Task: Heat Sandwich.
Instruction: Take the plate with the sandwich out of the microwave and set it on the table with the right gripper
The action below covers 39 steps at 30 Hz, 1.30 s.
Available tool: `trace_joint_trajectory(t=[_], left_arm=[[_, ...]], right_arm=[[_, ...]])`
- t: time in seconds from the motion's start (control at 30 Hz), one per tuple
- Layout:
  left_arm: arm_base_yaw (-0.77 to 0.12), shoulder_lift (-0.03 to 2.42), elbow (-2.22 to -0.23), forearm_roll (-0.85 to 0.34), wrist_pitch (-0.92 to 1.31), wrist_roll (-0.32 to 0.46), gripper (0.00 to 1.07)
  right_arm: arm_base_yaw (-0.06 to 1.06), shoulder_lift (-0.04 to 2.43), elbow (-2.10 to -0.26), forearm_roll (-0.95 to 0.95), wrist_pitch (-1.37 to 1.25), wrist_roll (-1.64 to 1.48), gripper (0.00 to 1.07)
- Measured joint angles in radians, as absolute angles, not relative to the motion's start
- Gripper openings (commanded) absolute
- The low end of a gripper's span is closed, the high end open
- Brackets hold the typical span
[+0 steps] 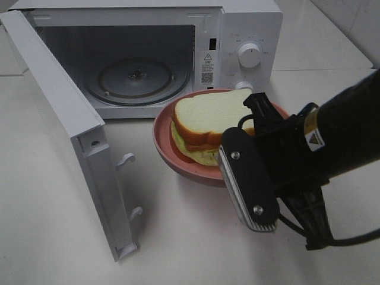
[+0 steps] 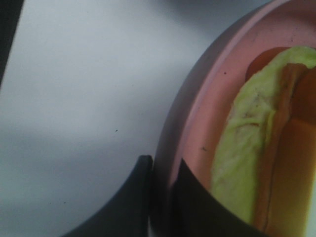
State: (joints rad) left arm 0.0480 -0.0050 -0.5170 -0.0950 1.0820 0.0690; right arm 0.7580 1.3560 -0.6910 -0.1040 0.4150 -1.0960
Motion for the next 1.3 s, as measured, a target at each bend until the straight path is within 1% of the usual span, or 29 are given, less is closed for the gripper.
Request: trace_joint_trajectory(t=[0.17, 0.33, 0.67, 0.8, 0.83, 0.97, 1.0, 1.07, 1.17, 1.23, 1.3], left_arm=[[0.048, -0.005, -0.517, -0.095, 1.082, 0.069, 0.81], [0.048, -0.005, -0.517, -0.095, 1.082, 0.069, 0.81], [0.048, -0.005, -0.517, -0.095, 1.082, 0.069, 0.81], [0.048, -0.005, -0.517, -0.095, 1.082, 0.069, 0.81], [0.048, -0.005, -0.517, -0.095, 1.082, 0.069, 0.81], [0.048, -0.005, -0.517, -0.095, 1.082, 0.069, 0.81], [0.048, -0.005, -0.517, -0.095, 1.082, 0.069, 0.81], [0.048, -0.005, -0.517, -0.095, 1.082, 0.069, 0.81], [0.048, -0.005, -0.517, -0.095, 1.082, 0.069, 0.81], [0.048, -0.005, -0.517, -0.095, 1.082, 0.069, 0.81], [0.048, -0.005, -0.517, -0.095, 1.082, 0.069, 0.81]], right_arm=[[0.758, 1.27, -0.604, -0.104, 0.417, -1.095, 0.0], [0.758, 1.216, -0.567, -0.104, 0.421, -1.06, 0.0], [0.758, 1.199, -0.567, -0.124, 0.436, -0.943, 0.0], [0.759, 1.199, -0.567, -0.176, 0.447, -0.783, 0.0], [0.759, 1.199, -0.567, -0.176, 0.447, -0.783, 0.0], [0.76, 1.199, -0.567, -0.281, 0.474, -0.594, 0.0], [0.76, 1.199, -0.567, -0.281, 0.474, -0.594, 0.0], [0.76, 1.199, -0.567, -0.323, 0.49, -0.458, 0.0], [0.76, 1.199, -0.567, -0.344, 0.496, -0.361, 0.0], [0.76, 1.199, -0.567, -0.379, 0.498, -0.194, 0.0], [0.76, 1.199, -0.567, -0.397, 0.499, -0.15, 0.0]])
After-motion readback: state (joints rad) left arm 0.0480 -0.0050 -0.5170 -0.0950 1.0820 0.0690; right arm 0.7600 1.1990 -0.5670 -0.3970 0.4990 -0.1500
